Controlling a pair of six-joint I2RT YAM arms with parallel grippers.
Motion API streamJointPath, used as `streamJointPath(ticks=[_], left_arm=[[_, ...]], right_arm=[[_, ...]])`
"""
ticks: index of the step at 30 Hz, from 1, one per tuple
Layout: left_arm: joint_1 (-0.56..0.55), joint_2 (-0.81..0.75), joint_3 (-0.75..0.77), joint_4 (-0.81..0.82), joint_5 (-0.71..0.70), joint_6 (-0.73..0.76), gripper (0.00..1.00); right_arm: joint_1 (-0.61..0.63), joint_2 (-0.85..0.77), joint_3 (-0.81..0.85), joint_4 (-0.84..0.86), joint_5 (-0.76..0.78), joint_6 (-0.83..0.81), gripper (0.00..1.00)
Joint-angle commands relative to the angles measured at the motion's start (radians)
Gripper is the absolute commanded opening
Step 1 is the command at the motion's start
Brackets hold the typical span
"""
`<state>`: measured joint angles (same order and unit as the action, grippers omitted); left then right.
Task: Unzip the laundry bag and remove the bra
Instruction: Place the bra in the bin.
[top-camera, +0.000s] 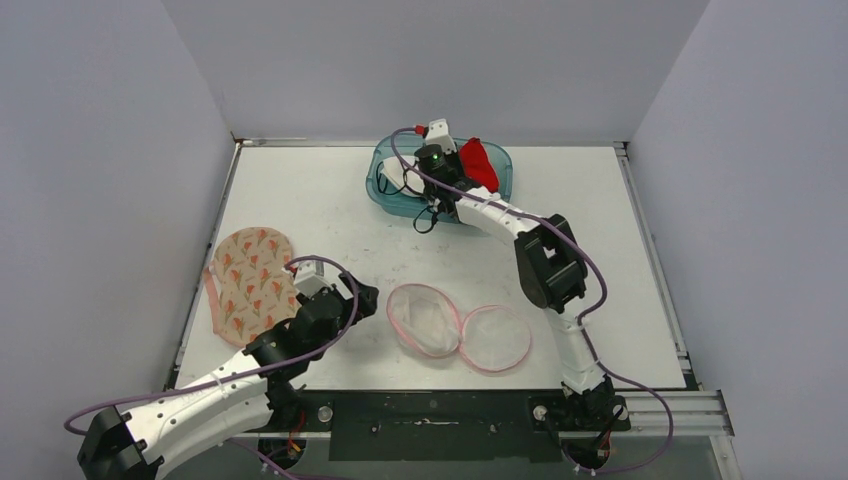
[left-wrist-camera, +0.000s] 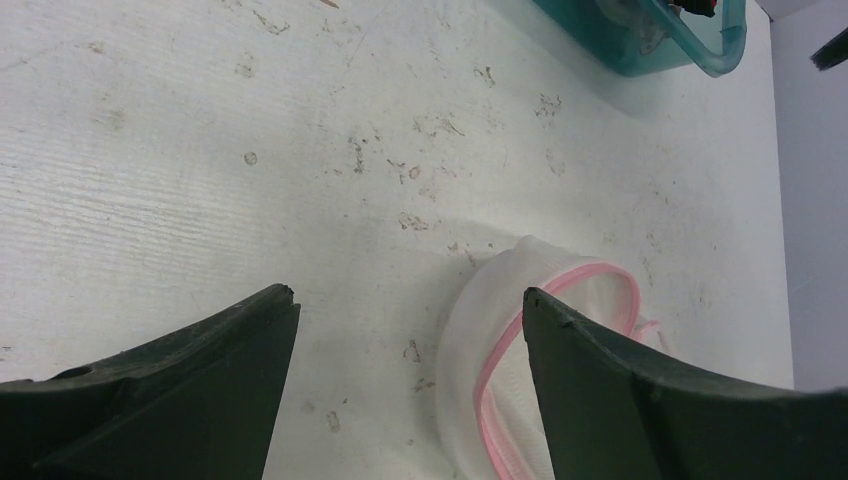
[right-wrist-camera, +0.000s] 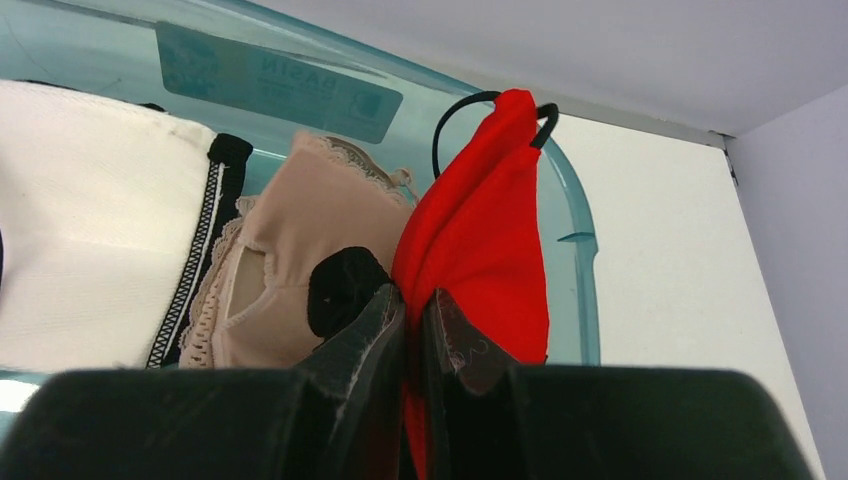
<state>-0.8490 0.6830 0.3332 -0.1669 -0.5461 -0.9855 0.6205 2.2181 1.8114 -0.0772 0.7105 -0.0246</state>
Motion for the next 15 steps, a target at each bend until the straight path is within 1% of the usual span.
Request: streamJointPath(ticks=[1, 9, 11, 12, 15], left_arm=[[0.008, -0.018, -0.017, 0.042, -0.025, 0.004, 0.80], [0.011, -0.031, -0.050, 0.053, -0.021, -0.010, 0.80], [0.012, -0.029, -0.054, 0.056, -0.019, -0.013, 0.80], [0.011, -0.030, -0.056, 0.057, -0.017, -0.013, 0.80], [0.012, -0.028, -0.060, 0.060, -0.016, -0.017, 0.80]], right_arm=[[-0.004, 0.047, 0.095, 0.009, 0.013, -0.015, 0.05], [-0.002, 0.103, 0.117, -0.015, 0.015, -0.014, 0.06], [-0.003, 0.106, 0.116, -0.022, 0.013, -0.013, 0.12], [-0.003, 0.106, 0.114, -0.022, 0.008, -0.013, 0.18], [-0.001, 0.096, 0.105, -0.025, -0.011, -0.006, 0.32]])
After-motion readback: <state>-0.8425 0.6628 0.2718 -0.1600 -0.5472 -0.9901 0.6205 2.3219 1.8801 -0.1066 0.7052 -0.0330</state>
